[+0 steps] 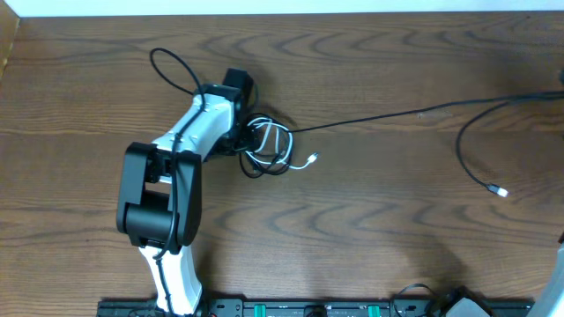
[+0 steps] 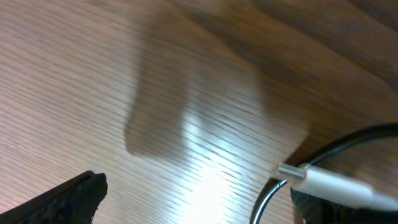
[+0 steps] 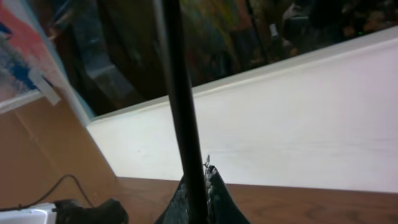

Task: Untangle cables
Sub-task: 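Pull the black cable far right with the right gripper, stretching it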

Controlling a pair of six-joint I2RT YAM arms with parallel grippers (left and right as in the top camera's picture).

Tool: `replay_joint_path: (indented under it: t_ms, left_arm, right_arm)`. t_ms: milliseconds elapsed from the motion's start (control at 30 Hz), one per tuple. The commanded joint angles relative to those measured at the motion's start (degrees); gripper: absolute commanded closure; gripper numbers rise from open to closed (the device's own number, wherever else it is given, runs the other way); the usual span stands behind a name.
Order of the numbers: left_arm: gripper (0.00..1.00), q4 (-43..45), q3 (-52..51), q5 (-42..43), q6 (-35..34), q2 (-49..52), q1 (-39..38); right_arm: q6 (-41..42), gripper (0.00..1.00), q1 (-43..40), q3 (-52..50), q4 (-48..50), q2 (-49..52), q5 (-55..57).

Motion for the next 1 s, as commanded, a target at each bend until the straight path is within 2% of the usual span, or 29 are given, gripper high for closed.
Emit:
replay_joint_path:
  t_ms: [0,300,967]
  left_arm:
    - [0.00,-0.7,0.1,-2.1,0.5,-0.1,3.3]
    - [0.00,-0.7,0.1,-2.1,0.5,-0.1,7.8]
    - [0.00,-0.7,0.1,-2.1,-0.3,-0.1,26.5]
  right_arm:
    - [0.2,0.99,-4.0,0.7,0.2,0.6,-0.6]
    - [0.2,0.99,-8.4,0.7,0.2,2.1,-1.5]
    - [-1.4,0.99,-16.3,0.7,-0.6,9.7,-2.0]
